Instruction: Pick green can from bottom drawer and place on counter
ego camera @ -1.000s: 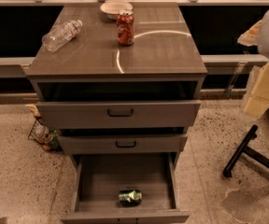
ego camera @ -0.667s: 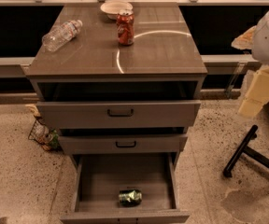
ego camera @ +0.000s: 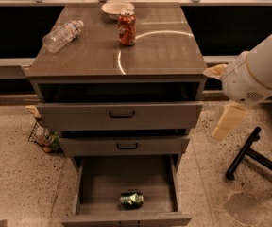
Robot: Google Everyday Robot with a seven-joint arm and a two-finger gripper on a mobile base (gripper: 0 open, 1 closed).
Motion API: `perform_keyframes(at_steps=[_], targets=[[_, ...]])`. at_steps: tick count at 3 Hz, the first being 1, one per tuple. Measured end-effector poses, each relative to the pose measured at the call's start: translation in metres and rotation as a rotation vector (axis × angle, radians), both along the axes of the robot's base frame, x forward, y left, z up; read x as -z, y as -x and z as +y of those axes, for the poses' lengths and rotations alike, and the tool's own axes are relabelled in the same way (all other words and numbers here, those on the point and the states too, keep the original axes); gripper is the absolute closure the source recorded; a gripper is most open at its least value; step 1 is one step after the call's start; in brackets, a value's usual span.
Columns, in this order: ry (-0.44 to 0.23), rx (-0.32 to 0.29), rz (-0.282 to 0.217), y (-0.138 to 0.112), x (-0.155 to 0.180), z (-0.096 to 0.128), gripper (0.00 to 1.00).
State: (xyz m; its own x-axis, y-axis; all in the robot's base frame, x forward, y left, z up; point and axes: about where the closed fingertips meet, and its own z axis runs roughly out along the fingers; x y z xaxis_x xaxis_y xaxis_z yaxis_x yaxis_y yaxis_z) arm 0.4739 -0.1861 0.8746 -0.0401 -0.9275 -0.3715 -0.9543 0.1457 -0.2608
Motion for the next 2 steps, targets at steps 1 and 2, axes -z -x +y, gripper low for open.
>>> perform_keyframes(at_steps=[1, 2], targets=[[-0.049, -0.065, -0.024, -0.009, 0.042, 0.014, 0.0], [-0.064, -0.124, -0.025, -0.014, 0.085, 0.027, 0.0]])
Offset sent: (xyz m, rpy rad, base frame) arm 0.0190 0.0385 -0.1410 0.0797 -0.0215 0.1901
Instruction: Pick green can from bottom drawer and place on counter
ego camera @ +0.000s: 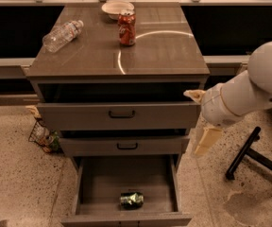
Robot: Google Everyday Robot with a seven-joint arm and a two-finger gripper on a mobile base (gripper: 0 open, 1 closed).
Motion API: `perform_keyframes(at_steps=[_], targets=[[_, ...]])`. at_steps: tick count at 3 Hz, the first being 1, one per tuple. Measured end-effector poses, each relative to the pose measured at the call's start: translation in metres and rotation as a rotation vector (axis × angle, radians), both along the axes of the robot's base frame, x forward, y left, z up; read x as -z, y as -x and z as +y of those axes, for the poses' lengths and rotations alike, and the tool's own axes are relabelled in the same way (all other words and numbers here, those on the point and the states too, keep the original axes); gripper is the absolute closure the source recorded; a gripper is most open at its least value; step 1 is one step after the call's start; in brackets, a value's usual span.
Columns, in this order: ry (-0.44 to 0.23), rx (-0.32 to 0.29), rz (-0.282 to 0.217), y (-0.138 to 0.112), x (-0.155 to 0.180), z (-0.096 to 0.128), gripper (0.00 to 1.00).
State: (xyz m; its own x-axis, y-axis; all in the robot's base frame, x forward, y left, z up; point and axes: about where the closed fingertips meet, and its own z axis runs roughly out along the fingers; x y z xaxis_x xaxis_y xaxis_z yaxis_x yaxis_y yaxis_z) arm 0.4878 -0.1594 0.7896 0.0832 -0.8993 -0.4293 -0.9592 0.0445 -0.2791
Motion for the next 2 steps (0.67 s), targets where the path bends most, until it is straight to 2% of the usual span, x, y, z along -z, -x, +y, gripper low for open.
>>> perform_keyframes(at_steps=[1, 2], targets=[[0.02, -0.06, 0.053, 0.004, 0.046, 0.008, 0.0], [0.056, -0.081, 0.122, 0.01, 0.098, 0.015, 0.0]])
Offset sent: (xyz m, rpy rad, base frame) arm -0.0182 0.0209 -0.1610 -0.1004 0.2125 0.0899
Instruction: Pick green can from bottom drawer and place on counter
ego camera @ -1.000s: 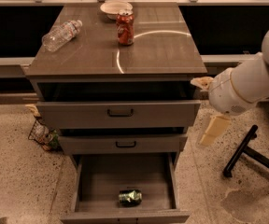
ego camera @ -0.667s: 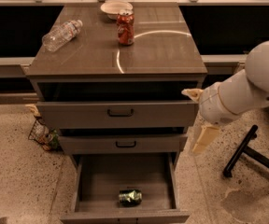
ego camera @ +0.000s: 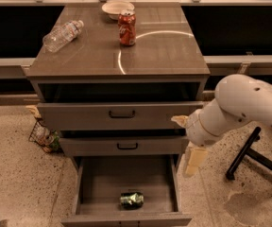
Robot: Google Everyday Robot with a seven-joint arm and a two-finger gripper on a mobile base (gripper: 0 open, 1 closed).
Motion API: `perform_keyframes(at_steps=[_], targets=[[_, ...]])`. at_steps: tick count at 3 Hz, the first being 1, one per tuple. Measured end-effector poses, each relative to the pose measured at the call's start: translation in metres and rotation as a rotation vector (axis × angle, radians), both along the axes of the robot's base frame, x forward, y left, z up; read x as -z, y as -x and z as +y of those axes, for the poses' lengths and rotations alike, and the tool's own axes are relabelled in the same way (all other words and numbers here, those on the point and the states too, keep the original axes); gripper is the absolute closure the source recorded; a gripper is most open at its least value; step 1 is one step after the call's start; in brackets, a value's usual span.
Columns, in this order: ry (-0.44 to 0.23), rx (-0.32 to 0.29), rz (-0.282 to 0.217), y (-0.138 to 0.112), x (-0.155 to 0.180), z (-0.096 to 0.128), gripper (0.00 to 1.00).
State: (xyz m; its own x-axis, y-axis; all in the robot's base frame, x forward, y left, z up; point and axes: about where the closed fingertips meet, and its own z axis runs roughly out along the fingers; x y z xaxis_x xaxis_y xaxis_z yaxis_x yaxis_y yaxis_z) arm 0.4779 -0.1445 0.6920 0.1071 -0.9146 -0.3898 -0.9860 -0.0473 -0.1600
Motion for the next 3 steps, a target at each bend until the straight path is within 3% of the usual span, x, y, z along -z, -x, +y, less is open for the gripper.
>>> perform_keyframes(at_steps=[2, 3], targets=[[-0.012, 0.013, -0.003, -0.005, 0.025, 0.001, 0.0], [-0.067, 0.027, -0.033, -0.021, 0.099, 0.004, 0.0]])
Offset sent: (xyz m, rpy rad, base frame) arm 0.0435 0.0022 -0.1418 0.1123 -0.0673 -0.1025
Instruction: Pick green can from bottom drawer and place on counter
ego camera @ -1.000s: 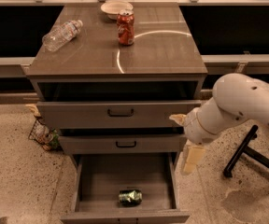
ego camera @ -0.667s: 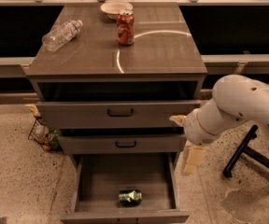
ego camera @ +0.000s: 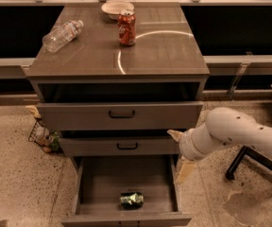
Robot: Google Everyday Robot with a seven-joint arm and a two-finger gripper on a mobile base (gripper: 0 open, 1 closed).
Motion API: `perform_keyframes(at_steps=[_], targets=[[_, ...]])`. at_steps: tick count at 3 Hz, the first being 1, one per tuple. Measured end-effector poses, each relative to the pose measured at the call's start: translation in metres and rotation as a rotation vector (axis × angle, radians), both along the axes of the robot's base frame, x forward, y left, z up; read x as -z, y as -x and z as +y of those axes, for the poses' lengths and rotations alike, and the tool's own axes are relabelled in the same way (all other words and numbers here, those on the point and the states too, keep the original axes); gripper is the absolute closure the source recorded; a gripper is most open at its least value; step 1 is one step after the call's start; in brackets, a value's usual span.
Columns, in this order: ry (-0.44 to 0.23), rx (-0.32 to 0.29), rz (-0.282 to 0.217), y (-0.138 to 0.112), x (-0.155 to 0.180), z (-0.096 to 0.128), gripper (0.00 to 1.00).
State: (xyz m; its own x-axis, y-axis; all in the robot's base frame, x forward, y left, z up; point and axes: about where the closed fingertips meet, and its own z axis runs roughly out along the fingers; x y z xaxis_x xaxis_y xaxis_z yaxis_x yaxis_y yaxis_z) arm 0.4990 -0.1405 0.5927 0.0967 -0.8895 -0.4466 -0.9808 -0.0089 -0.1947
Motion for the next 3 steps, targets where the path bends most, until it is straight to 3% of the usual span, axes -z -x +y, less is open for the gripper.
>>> perform_keyframes(at_steps=[1, 2, 3], targets=[[-0.047, 0.015, -0.059, -0.033, 0.062, 0.007, 0.0], [-0.078, 0.004, -0.064, -0.059, 0.117, 0.016, 0.0], [-0.087, -0.011, 0.002, -0.062, 0.169, 0.021, 0.0]])
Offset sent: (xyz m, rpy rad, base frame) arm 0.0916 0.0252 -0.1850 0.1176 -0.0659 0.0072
